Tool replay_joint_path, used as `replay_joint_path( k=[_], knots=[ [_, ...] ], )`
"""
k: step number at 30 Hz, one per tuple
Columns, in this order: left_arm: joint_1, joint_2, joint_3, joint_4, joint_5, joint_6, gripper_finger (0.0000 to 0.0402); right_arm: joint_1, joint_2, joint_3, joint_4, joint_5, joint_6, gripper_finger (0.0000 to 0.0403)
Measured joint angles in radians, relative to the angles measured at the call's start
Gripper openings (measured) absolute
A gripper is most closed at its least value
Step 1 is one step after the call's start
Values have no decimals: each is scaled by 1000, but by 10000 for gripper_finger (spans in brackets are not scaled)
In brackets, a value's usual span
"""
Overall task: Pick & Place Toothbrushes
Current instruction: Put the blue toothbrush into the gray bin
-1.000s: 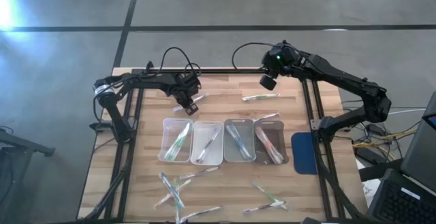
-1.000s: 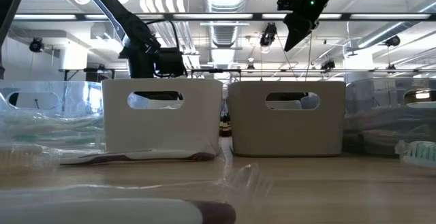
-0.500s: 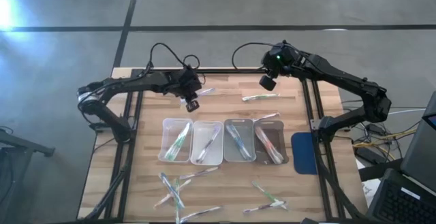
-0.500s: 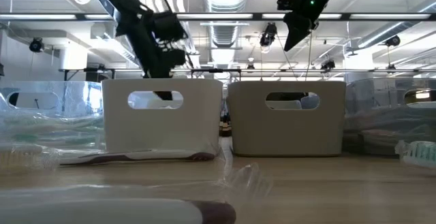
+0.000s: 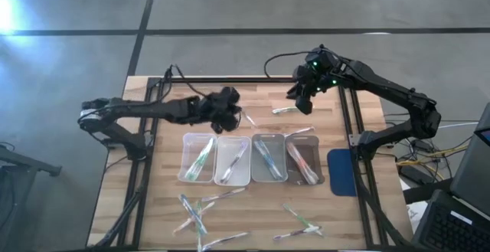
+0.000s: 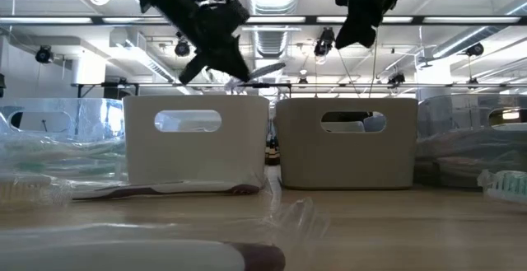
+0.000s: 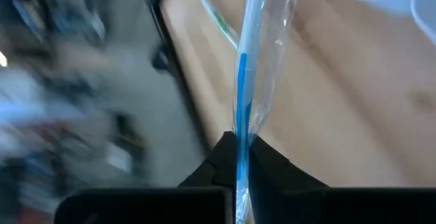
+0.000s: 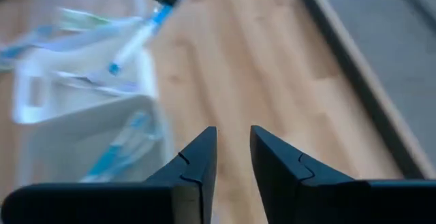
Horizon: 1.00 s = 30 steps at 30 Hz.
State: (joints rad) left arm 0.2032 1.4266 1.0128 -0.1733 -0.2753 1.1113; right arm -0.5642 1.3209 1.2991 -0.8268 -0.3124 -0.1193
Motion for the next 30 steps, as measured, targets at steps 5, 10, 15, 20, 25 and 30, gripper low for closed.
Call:
replay_joint_path(
  k=[5, 10, 15, 20, 25, 30],
  knots=[
    [-85, 13, -3, 171, -125, 394, 22, 1, 19, 0, 5, -173, 39, 102],
    [-144, 34, -3, 393, -250, 668, 17, 2, 37, -1, 40, -278, 82, 116],
    [-163, 59, -3, 525, -287, 864, 17, 4, 51, -2, 101, -369, 114, 130],
    [-161, 97, -3, 641, -294, 990, 17, 6, 76, -2, 137, -370, 120, 142],
    [-162, 138, -4, 774, -294, 1095, 18, 15, 100, -2, 162, -373, 120, 153],
    [-161, 163, -3, 871, -295, 1142, 18, 19, 110, -2, 191, -378, 120, 163]
  ],
)
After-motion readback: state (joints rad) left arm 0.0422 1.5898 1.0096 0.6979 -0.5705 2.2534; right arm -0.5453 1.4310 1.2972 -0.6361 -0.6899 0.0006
